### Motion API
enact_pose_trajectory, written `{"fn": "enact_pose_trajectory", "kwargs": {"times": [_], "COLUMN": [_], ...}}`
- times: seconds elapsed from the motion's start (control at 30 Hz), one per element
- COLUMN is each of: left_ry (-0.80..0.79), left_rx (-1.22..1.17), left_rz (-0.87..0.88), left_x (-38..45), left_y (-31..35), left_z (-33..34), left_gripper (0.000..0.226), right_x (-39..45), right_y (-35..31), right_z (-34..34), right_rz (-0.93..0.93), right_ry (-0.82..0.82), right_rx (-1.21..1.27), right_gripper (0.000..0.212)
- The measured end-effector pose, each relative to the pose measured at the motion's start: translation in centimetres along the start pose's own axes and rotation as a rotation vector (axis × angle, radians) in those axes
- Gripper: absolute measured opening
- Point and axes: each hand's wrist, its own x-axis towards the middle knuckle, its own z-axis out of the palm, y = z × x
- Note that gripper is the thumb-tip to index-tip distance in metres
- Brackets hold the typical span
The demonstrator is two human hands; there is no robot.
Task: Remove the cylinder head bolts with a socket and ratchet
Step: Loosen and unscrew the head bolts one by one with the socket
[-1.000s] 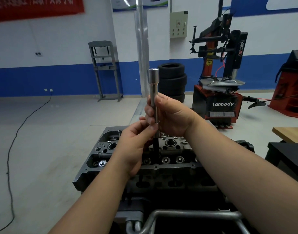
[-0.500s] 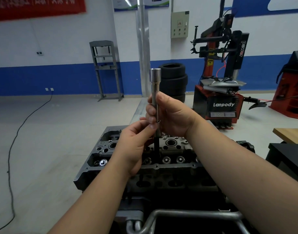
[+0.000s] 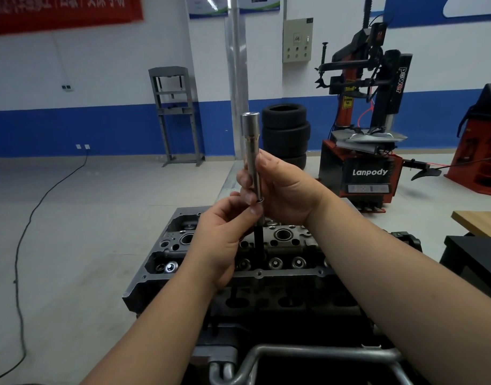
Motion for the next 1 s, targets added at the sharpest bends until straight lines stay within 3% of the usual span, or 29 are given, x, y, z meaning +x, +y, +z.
{"fn": "enact_pose_trajectory", "kwargs": {"times": [0.2, 0.33, 0.63, 0.9, 1.0], "left_ry": [-0.069, -0.032, -0.075, -0.004, -0.027], "left_rx": [-0.039, 0.007, -0.036, 0.011, -0.015], "left_rz": [-0.039, 0.024, -0.058, 0.023, -0.012], "left_x": [-0.24, -0.41, -0.23, -0.17, -0.13], "left_y": [0.31, 0.24, 0.32, 0.01, 0.23], "left_z": [-0.19, 0.2, -0.18, -0.12, -0.16], "left_gripper": [0.025, 0.012, 0.025, 0.011, 0.014], "right_x": [-0.2, -0.2, -0.04, -0.03, 0.05], "right_y": [-0.04, 0.08, 0.06, 0.1, 0.1], "right_z": [-0.34, -0.63, -0.81, -0.66, -0.66], "right_rz": [0.057, 0.03, 0.069, 0.033, 0.035], "right_ry": [0.009, -0.023, -0.002, -0.025, -0.008], "right_rx": [0.038, -0.01, 0.032, 0.001, -0.007], "right_gripper": [0.029, 0.031, 0.029, 0.043, 0.036]}}
